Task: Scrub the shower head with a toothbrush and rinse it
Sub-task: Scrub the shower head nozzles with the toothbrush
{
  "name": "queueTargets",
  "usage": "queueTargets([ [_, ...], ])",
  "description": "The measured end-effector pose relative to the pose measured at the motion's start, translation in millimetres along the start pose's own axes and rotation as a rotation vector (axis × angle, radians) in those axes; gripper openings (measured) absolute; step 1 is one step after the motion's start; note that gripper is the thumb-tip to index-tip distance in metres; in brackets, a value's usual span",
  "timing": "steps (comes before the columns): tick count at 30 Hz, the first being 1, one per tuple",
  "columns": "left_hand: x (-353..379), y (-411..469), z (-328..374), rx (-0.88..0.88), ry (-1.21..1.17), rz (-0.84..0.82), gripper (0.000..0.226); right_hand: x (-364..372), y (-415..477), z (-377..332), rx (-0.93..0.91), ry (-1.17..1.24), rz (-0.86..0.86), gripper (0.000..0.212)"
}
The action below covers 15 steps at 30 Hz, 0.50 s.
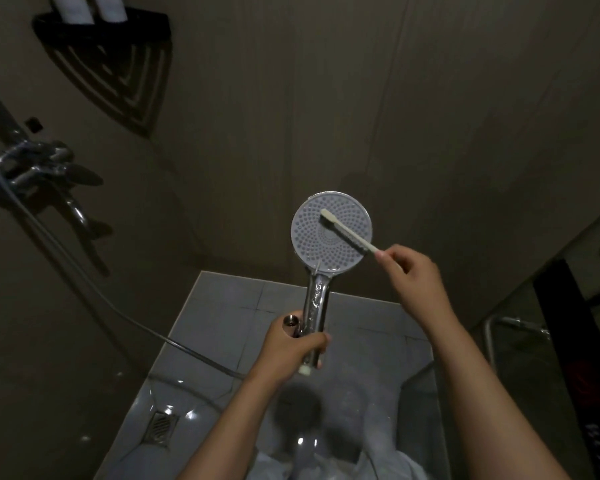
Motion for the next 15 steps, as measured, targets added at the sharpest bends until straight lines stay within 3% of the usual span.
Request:
queueTargets([
  [6,1.3,-0.7,2.3,0.0,0.002,0.032,0.024,-15.8,-1.5,7.2,0.095,-0.166,0.226,0.029],
  [9,-0.9,-1.4,0.2,0.01,0.039,0.033,0.014,-22.0,-2.6,9.5,0.117,-0.057,0.299,0.029],
  [15,-0.1,-1.2,5.1,0.083,0.197,0.043,0.015,4.2,-4.8,-20.4,-0.044,0.08,0.089,0.036],
])
Point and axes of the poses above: each hand's wrist, its own y-axis towards the middle knuckle, its own x-axis out of the palm, z = x × y, the point moved 6 cm from there along y, towards the middle knuckle, and after that the axes turned 3 degrees about -y, right-handed, at the moved point
